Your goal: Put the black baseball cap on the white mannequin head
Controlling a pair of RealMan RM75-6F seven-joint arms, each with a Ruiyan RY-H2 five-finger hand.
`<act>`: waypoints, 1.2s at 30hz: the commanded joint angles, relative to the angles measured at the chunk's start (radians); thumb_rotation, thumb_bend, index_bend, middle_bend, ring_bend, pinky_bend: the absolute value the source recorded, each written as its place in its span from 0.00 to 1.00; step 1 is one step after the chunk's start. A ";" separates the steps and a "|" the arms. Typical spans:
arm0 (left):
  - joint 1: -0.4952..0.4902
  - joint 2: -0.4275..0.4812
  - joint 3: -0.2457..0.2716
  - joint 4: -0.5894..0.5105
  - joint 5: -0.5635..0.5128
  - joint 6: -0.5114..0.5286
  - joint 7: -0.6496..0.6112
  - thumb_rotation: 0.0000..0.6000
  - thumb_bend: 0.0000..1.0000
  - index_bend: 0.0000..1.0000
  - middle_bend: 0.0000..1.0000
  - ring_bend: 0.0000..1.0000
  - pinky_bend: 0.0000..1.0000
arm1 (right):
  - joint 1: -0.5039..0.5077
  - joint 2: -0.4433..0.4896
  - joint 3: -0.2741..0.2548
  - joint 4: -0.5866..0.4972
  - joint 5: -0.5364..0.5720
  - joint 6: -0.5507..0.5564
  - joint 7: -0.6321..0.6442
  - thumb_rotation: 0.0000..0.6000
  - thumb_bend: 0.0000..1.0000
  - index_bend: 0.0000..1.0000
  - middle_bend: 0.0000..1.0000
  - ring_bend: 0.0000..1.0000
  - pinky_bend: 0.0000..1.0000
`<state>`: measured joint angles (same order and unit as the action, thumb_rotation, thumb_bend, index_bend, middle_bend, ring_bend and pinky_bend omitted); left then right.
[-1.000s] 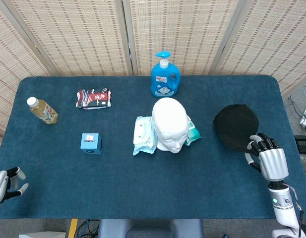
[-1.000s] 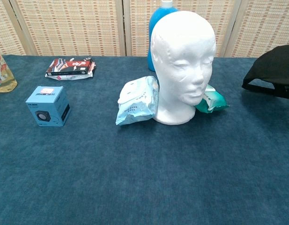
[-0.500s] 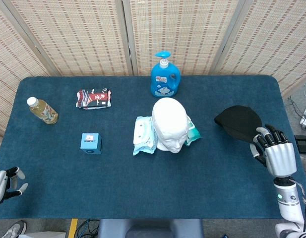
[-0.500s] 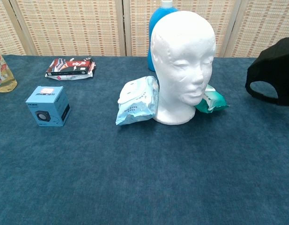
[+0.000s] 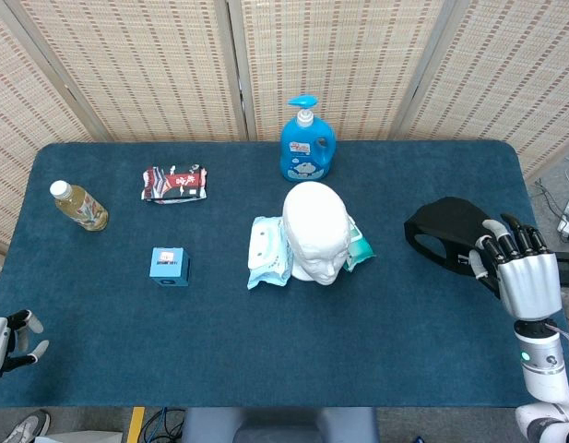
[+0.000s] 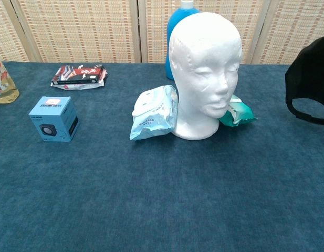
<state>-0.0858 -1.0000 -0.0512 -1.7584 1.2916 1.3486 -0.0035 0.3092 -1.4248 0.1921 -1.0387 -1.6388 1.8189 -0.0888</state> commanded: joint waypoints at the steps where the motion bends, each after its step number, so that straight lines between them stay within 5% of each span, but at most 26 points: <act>1: 0.000 0.001 0.000 0.000 0.000 0.000 -0.001 1.00 0.21 0.56 0.75 0.69 0.94 | 0.018 0.035 0.017 -0.053 -0.013 -0.001 -0.049 1.00 0.43 0.68 0.39 0.26 0.39; 21: 0.007 0.017 -0.004 -0.004 0.005 0.010 -0.024 1.00 0.21 0.56 0.75 0.69 0.94 | 0.180 0.227 0.142 -0.480 -0.123 -0.121 -0.468 1.00 0.44 0.68 0.40 0.26 0.39; 36: 0.011 0.028 -0.006 -0.008 0.005 0.015 -0.033 1.00 0.22 0.56 0.75 0.69 0.94 | 0.314 0.227 0.153 -0.533 -0.211 -0.311 -0.687 1.00 0.44 0.68 0.40 0.26 0.38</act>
<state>-0.0754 -0.9725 -0.0577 -1.7664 1.2966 1.3631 -0.0366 0.6070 -1.1912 0.3464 -1.5780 -1.8370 1.5269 -0.7544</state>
